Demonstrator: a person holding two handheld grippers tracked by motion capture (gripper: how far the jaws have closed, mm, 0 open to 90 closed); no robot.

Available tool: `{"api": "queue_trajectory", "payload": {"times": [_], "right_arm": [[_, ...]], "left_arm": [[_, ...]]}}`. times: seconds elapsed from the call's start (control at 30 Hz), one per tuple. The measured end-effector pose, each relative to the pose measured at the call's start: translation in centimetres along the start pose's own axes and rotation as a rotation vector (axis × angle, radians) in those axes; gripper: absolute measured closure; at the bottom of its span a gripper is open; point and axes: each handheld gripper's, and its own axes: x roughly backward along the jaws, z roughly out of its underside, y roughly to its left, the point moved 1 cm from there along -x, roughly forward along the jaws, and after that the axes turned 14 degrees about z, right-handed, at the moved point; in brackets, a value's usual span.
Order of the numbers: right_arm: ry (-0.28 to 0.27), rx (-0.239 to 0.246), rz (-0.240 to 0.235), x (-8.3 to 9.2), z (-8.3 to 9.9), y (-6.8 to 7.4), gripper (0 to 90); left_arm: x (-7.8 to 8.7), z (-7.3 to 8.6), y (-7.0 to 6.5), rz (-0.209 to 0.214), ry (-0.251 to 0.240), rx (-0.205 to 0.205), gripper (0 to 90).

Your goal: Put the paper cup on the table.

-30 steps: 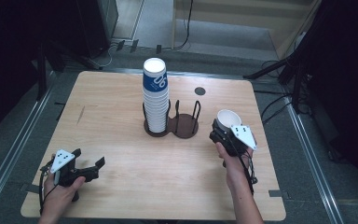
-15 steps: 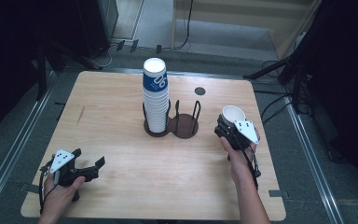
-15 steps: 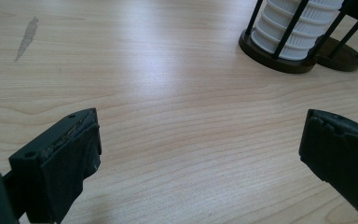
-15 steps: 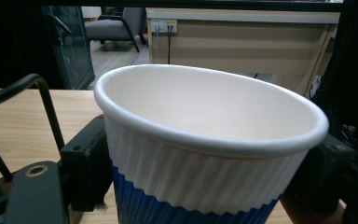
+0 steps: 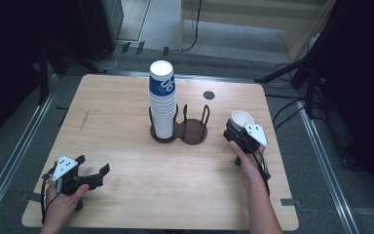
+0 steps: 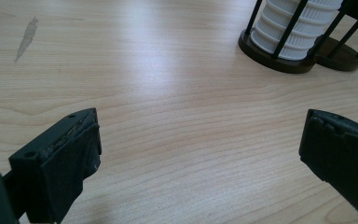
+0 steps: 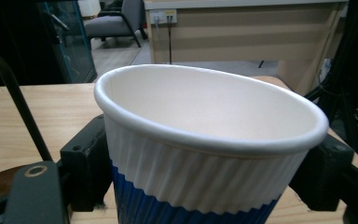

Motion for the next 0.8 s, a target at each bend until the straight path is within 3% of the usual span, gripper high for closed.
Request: {"api": "queue_trajectory", "payload": {"times": [0.23, 0.4, 0.63, 0.8], "right_arm": [[0.029, 0.043, 0.003, -0.8, 1.0, 0.2, 19.2], [0.013, 0.087, 0.009, -0.9, 1.4, 0.4, 18.9], [-0.001, 0.097, 0.026, -1.1, 1.6, 0.3, 18.6], [-0.006, 0.138, 0.032, -1.3, 2.1, 0.5, 18.3]], "left_arm": [[0.0, 0.0, 0.0, 0.001, -0.003, -0.001, 0.0], [-0.1, 0.0, 0.0, 0.003, -0.001, -0.001, 0.0], [-0.1, 0.0, -0.1, 0.004, 0.002, -0.002, 0.0], [-0.1, 0.0, 0.0, 0.004, 0.004, -0.002, 0.0]]}}
